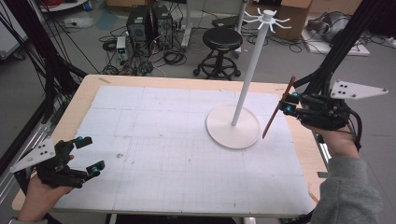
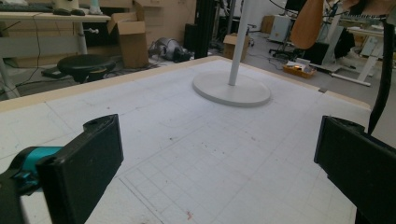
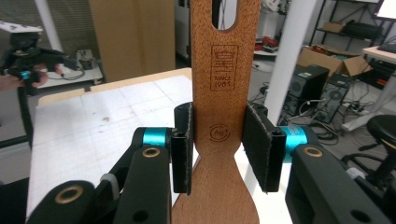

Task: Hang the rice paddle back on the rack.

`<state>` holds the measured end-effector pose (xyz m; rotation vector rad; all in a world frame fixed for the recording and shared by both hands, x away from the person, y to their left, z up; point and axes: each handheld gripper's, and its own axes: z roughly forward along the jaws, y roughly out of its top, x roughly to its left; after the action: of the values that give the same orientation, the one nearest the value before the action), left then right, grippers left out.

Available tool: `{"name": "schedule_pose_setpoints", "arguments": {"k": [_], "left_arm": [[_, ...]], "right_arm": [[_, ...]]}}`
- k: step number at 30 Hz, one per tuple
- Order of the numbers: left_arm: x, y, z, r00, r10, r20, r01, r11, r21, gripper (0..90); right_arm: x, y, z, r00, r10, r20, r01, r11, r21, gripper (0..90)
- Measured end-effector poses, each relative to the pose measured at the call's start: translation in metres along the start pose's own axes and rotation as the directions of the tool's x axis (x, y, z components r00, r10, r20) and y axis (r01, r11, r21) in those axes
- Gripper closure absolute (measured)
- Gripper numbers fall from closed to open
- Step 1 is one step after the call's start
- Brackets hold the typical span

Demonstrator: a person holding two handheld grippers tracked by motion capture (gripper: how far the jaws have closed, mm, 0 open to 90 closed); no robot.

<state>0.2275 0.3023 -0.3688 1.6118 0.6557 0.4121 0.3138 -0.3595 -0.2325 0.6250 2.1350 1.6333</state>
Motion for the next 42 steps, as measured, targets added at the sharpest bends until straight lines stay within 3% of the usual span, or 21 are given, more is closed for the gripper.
{"name": "schedule_pose_setpoints", "arguments": {"k": [11, 22, 25, 34, 37, 42], "left_arm": [[-0.005, 0.002, -0.003, 1.0, 0.005, 0.004, -0.005, 1.0, -0.003, 1.8], [0.002, 0.0, 0.0, 0.9997, -0.019, 0.018, 0.019, 0.9997, -0.017, 1.8], [0.003, 0.0, 0.002, 0.9995, -0.023, 0.021, 0.024, 0.9995, -0.018, 1.8], [0.006, -0.003, 0.005, 0.9984, -0.033, 0.046, 0.034, 0.9993, -0.016, 1.8], [0.007, -0.003, 0.002, 0.998, -0.028, 0.056, 0.028, 0.9996, -0.007, 1.8], [0.013, -0.002, -0.009, 0.9983, -0.042, 0.041, 0.043, 0.9984, -0.036, 1.8]], "right_arm": [[-0.016, 0.015, 0.003, 0.9975, 0.024, 0.067, -0.024, 1.0, 0.002, 64.2], [-0.033, 0.024, 0.016, 0.9941, 0.048, 0.097, -0.047, 0.999, -0.012, 64.2], [-0.038, 0.026, 0.019, 0.9957, 0.051, 0.078, -0.049, 0.998, -0.028, 64.3], [-0.049, 0.036, 0.019, 0.9944, 0.049, 0.094, -0.046, 0.998, -0.037, 64.3], [-0.052, 0.039, 0.019, 0.9942, 0.051, 0.095, -0.049, 0.998, -0.028, 64.2], [-0.053, 0.048, 0.02, 0.9941, 0.044, 0.099, -0.041, 0.999, -0.028, 64.2]]}}
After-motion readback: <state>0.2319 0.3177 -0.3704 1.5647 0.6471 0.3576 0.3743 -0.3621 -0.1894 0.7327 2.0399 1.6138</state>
